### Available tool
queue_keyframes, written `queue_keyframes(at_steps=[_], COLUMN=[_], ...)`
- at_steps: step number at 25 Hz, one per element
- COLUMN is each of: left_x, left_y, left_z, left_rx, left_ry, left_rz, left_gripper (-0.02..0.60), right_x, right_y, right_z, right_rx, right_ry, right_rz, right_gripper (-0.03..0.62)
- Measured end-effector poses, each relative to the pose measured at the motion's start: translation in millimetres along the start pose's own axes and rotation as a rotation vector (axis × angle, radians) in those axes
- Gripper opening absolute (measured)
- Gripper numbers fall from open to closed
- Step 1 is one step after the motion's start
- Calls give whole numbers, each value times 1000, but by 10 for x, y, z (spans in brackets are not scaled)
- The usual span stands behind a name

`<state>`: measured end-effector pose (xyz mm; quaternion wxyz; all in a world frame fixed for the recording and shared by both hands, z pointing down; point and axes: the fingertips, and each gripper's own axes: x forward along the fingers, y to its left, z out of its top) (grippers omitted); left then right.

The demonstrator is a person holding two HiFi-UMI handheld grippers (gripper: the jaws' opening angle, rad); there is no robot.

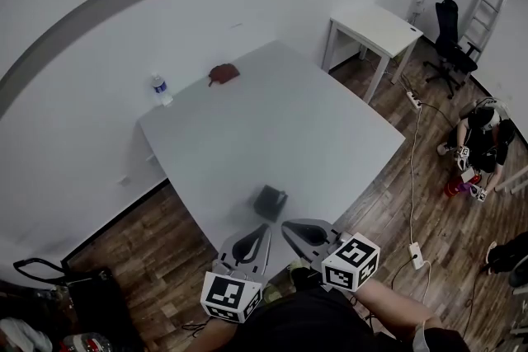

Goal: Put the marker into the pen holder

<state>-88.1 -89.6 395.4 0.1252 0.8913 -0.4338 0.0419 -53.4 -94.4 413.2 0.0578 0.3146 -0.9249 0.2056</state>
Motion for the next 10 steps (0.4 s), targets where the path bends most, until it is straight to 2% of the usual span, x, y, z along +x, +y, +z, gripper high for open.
queue_keyframes(at_steps=[10], left_x=[44], left_y=[-12], left_z=[2], left_rx=[1], left_ry=[0], left_rz=[-9], left_gripper=[5], right_x=[-15], right_y=[-40], right_z=[12], right_rx=[-6], right_ry=[-1], right_rz=[-11], right_gripper=[14])
